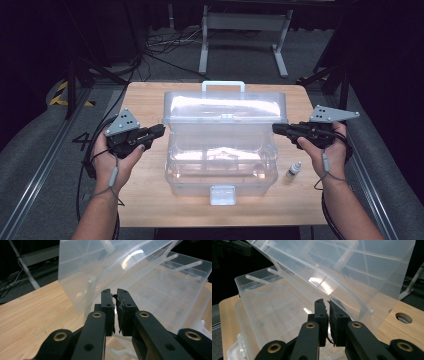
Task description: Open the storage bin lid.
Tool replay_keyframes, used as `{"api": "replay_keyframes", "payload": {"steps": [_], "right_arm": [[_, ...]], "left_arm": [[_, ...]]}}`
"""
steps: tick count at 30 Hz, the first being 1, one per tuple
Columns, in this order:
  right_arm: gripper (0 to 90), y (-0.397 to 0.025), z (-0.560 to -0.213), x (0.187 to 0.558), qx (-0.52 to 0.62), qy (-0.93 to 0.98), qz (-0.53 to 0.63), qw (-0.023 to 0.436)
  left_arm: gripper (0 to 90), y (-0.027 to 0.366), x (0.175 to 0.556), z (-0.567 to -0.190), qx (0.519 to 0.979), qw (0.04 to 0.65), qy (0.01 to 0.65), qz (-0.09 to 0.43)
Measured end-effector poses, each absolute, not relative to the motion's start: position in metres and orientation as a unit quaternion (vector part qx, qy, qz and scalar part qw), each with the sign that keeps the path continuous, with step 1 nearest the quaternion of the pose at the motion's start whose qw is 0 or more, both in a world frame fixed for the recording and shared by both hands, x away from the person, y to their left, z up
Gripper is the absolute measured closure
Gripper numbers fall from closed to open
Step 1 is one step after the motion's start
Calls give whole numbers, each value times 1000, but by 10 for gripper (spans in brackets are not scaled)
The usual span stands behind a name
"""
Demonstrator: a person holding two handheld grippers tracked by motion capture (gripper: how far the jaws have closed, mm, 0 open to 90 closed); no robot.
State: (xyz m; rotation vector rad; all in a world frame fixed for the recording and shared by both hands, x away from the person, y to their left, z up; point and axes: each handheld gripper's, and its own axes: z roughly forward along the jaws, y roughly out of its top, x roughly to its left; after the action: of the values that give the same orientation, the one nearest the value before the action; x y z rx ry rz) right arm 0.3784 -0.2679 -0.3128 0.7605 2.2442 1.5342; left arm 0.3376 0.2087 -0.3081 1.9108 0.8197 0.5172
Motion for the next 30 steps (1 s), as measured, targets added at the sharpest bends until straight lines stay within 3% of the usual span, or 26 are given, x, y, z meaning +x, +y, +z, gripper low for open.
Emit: {"api": "replay_keyframes", "payload": {"steps": [23, 30], "right_arm": [[794, -268, -315, 373, 266, 787, 535, 153], [835, -270, -314, 375, 267, 789, 532, 155]], "left_arm": [[900, 209, 346, -307, 772, 476, 360, 218], [900, 211, 343, -308, 772, 483, 356, 211]]}}
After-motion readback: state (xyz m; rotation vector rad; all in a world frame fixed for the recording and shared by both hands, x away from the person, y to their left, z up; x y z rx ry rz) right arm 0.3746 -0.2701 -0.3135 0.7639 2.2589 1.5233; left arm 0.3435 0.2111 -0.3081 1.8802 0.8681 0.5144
